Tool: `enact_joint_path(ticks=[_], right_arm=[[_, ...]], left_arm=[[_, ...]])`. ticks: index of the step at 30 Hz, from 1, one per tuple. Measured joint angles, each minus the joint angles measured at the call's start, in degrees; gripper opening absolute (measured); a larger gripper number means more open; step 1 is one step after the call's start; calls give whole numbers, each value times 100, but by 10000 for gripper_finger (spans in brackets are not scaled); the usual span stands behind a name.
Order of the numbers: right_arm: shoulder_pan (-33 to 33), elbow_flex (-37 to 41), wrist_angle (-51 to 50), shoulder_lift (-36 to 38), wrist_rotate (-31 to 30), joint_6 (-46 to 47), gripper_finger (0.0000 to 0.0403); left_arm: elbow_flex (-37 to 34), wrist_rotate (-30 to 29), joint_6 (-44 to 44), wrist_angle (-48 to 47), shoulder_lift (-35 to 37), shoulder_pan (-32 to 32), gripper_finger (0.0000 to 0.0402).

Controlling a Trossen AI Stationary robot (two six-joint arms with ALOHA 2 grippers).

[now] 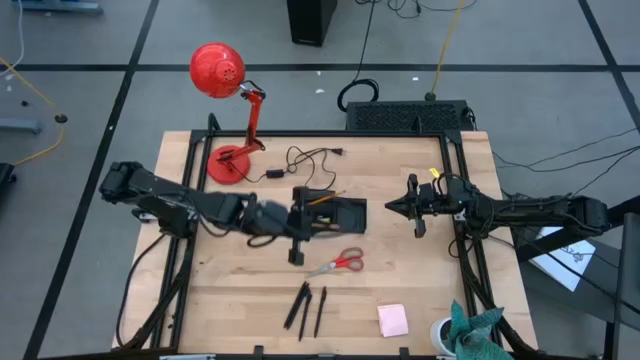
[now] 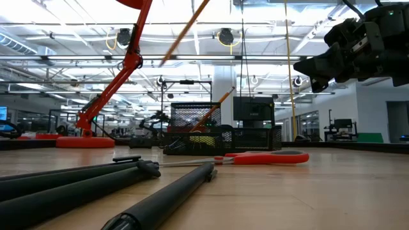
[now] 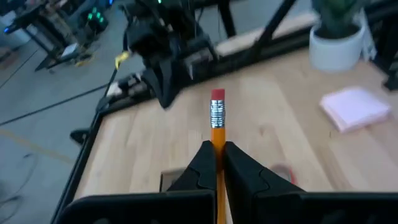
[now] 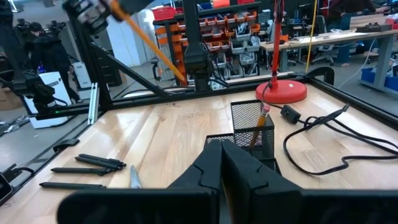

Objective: Pick and place office supplies into organizer
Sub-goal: Put the orange pencil into the black desk organizer

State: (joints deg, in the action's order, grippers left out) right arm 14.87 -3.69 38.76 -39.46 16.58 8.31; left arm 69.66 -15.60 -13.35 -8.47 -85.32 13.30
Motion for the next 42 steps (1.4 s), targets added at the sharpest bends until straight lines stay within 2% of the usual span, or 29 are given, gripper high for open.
enact_joint_path(ticks=[5,9,18,23,28,35,42], right_arm=[[0,-1,0,0,0,-10,4],[0,0,4,0,0,-14,4],[0,1,21,0,-20,-40,4],[0,1,37,0,-181,-29,4],[2,1,37,0,-331,-6,4],[2,0,86,0,-337,-14,4],[2,1,173,0,-337,-17,4]], left_arm=[[-223,1178,-244,779,97,-741,8],[-487,1885,-449,1274,94,-1311,11],[-1540,3037,-185,2755,94,-2564,13],[-2124,3210,-96,3349,94,-2909,4],[-2477,3230,-157,3646,94,-2996,15],[-2563,3231,-178,3726,36,-2982,5],[-2557,3300,171,4665,-602,-2931,17]])
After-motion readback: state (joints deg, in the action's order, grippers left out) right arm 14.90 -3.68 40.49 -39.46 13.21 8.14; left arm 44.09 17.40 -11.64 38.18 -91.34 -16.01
